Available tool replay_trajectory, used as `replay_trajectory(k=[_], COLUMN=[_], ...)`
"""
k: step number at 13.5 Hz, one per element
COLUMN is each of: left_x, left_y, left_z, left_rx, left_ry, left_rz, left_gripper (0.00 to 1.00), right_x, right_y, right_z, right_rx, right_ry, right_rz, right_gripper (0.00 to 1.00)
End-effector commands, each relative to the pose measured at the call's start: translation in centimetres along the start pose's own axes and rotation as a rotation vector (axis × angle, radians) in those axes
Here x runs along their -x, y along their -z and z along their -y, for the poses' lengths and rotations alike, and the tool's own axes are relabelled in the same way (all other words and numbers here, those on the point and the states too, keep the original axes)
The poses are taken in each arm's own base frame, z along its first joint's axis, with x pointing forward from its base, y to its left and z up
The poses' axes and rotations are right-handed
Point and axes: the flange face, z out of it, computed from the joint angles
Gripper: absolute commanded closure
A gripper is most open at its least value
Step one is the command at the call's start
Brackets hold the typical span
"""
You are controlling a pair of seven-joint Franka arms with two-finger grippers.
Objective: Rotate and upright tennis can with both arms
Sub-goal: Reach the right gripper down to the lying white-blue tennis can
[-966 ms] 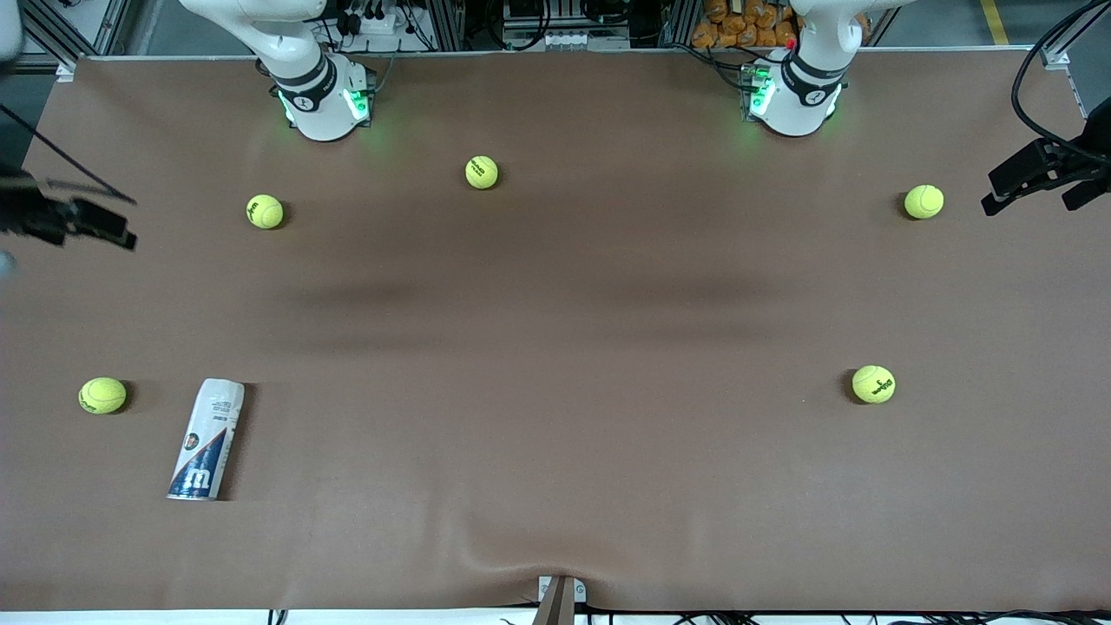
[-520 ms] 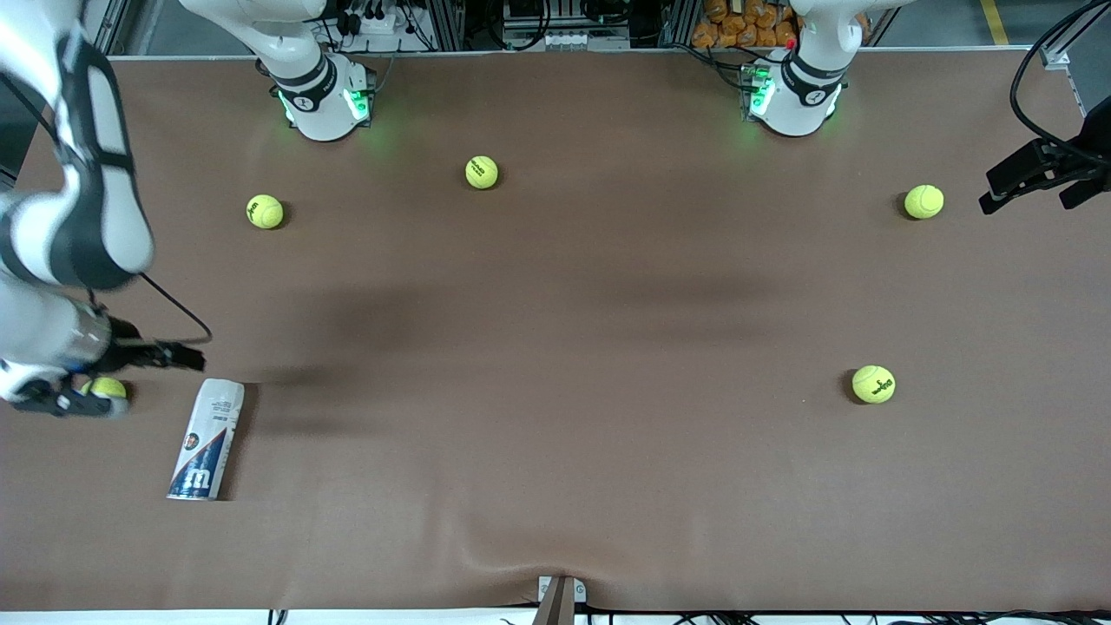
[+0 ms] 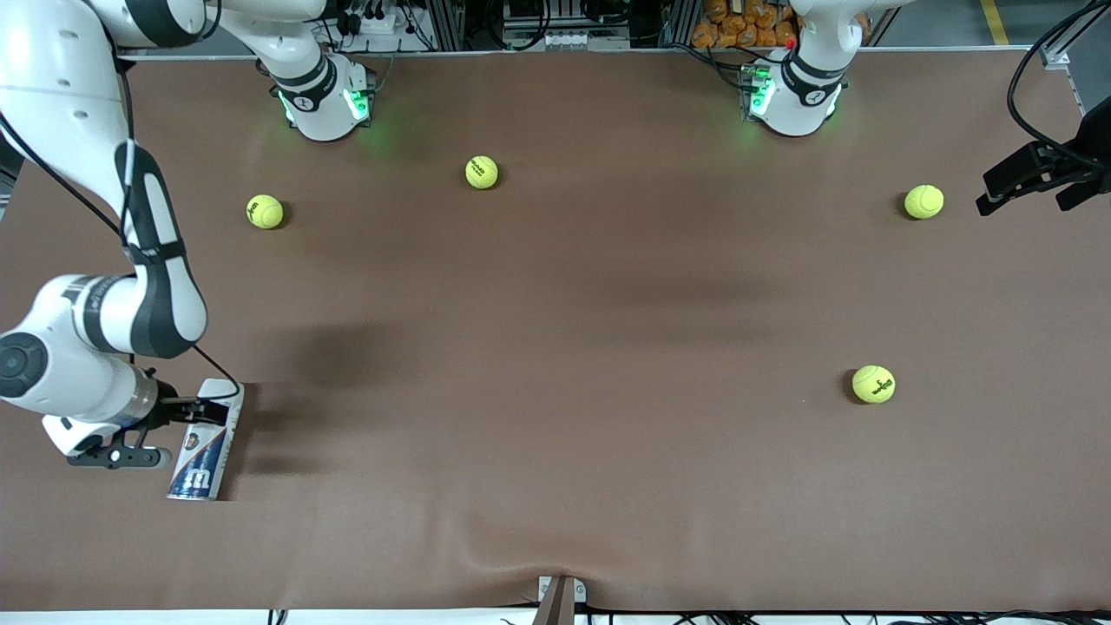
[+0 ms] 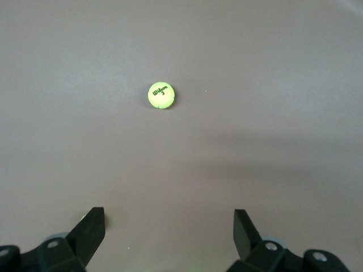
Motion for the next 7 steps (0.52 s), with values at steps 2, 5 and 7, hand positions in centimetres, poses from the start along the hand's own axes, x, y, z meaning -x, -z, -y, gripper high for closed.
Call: replay_trajectory(k=[2, 5, 7], left_x=[-0.4, -0.5, -0.8], left_y=[-0.1, -0.2, -0.8], left_z=[0.1, 0.1, 0.1], left_rx=[0.007, 0.007, 0.008], left_ry=[-0.009, -0.011, -0.012], left_rz=[0.012, 0.015, 0.024], left_gripper=[0.00, 0.00, 0.00], right_x=[-1.0, -0.9, -0.8], right_y=[-3.3, -4.7, -5.4], right_z=[-0.8, -1.8, -2.4], right_rx=[0.013, 0.015, 0.014], right_ry=[0.017, 0.023, 0.018], right_rz=[-0.052, -0.063, -0.071], right_gripper=[0.00, 0.00, 0.00])
